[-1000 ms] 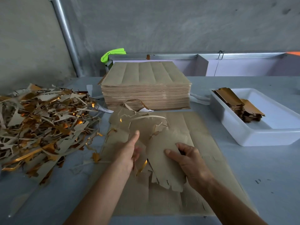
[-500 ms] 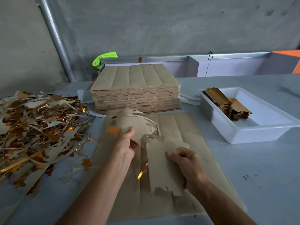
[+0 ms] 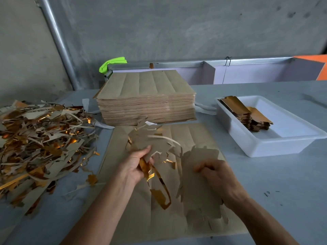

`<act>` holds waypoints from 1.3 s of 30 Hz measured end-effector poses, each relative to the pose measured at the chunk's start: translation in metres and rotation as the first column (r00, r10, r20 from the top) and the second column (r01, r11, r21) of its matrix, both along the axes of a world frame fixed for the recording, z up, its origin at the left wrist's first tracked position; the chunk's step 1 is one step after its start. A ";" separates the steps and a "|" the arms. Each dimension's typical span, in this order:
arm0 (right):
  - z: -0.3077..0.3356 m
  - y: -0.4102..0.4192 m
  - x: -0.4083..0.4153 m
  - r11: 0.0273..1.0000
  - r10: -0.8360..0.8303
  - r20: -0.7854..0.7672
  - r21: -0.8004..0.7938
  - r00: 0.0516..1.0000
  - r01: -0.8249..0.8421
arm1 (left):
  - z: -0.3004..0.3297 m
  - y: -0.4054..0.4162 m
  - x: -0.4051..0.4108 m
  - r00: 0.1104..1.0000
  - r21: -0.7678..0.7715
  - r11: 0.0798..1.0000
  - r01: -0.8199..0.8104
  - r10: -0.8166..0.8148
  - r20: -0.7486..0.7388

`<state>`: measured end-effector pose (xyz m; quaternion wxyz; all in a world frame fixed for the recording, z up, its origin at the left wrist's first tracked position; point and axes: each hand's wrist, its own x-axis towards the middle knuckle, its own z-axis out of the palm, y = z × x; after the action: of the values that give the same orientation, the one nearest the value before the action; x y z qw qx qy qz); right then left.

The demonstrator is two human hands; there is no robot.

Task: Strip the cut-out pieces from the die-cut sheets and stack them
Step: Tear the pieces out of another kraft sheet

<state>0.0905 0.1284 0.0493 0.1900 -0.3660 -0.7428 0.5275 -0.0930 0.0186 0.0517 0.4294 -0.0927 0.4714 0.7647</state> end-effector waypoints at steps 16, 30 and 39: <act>0.016 -0.017 -0.023 0.952 0.181 0.045 -0.259 0.982 -0.164 | -0.004 0.014 0.013 0.799 -0.442 0.897 0.013 -0.275 -0.534; 0.017 0.006 -0.005 0.943 0.113 0.063 -0.322 0.992 -0.087 | 0.000 -0.018 -0.007 0.464 -0.480 0.680 0.554 -0.731 -0.501; 0.024 0.034 0.014 0.888 0.281 0.150 -0.415 0.948 -0.197 | 0.004 -0.024 -0.042 0.652 -0.488 0.826 0.282 -0.538 -0.533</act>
<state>0.1043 0.1629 0.0735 -0.0326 -0.3546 -0.6762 0.6449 -0.1350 -0.0053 0.0560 0.3776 0.2127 0.7311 0.5270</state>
